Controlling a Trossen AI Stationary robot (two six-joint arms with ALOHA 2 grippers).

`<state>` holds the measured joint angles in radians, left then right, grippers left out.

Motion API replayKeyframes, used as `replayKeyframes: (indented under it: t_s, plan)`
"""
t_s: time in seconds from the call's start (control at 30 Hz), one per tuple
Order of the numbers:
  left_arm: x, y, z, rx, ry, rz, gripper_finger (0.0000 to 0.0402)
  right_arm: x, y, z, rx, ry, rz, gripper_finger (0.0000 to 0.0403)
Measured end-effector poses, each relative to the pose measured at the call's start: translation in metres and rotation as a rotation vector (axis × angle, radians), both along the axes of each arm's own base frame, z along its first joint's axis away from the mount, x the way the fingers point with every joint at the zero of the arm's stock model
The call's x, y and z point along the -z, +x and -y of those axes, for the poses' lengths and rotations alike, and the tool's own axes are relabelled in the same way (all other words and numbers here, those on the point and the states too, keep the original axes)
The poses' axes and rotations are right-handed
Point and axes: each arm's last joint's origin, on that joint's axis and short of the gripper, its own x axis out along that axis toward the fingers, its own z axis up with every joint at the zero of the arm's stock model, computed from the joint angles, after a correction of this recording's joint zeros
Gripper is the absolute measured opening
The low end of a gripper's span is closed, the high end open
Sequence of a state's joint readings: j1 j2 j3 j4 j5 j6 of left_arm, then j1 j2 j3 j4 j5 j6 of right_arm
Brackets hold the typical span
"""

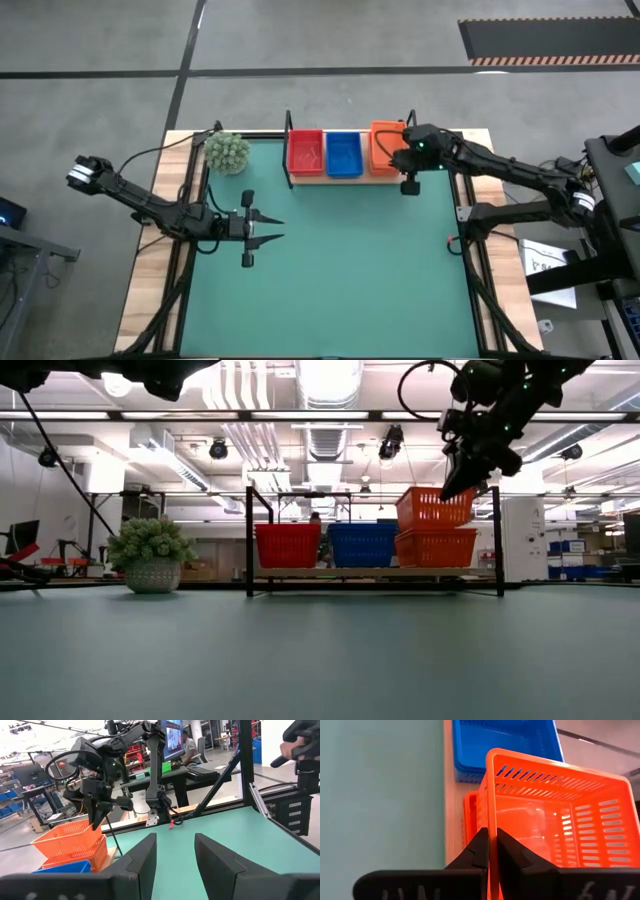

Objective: Stack baskets on shelf by color
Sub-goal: Stack the orange bin on top of the stacked orange bins on the shelf, then adjust the blue bins on the shelf

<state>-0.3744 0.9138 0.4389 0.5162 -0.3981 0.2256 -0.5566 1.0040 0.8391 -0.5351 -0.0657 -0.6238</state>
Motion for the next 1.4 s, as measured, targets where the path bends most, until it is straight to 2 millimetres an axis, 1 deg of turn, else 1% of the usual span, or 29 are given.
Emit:
replayKeyframes:
  t_s: [0.23, 0.33, 0.57, 0.7, 0.8, 0.9, 1.03, 1.1, 1.17, 1.23, 1.3, 1.4]
  plan:
    - [0.0, 0.0, 0.0, 0.0, 0.0, 0.001, 0.0118, 0.004, 0.0, 0.004, -0.008, 0.022, -0.004, 0.0009]
    - [0.0, 0.0, 0.0, 0.0, -0.001, 0.002, 0.0118, 0.007, 0.002, 0.005, -0.007, 0.03, -0.016, 0.0015]
    - [0.0, 0.0, 0.0, 0.0, 0.0, 0.0, 0.0118, 0.016, 0.007, 0.01, 0.027, 0.045, -0.06, 0.0052]
    - [0.001, 0.0, 0.0, 0.0, 0.001, -0.002, 0.0118, 0.019, 0.008, 0.011, 0.048, 0.052, -0.071, 0.0073]
    - [0.001, 0.0, 0.0, 0.0, 0.0, -0.002, 0.0118, 0.014, 0.008, 0.01, 0.067, 0.07, -0.067, 0.0085]
    - [0.001, 0.0, 0.0, 0.0, 0.001, -0.002, 0.0118, 0.003, 0.008, 0.01, 0.09, 0.094, -0.059, 0.0094]
    - [0.001, 0.0, 0.0, 0.0, 0.001, -0.002, 0.0118, -0.008, 0.005, 0.007, 0.112, 0.154, -0.084, 0.0102]
    - [0.001, 0.0, 0.0, -0.001, 0.007, -0.002, 0.0118, -0.012, 0.005, 0.007, 0.106, 0.194, -0.059, 0.0102]
    - [0.001, 0.0, 0.0, -0.002, 0.021, -0.003, 0.0118, -0.014, 0.009, 0.006, 0.088, 0.235, -0.001, 0.0098]
    - [0.001, 0.0, 0.0, -0.003, 0.025, -0.002, 0.0118, -0.013, 0.018, 0.004, 0.054, 0.238, 0.09, 0.009]
    - [0.001, 0.0, -0.001, -0.005, 0.025, -0.001, 0.0118, -0.01, 0.028, -0.001, 0.011, 0.219, 0.151, 0.0078]
    - [0.0, 0.0, -0.001, -0.011, 0.025, 0.002, 0.0118, -0.004, 0.048, -0.012, -0.071, 0.197, 0.195, 0.0058]
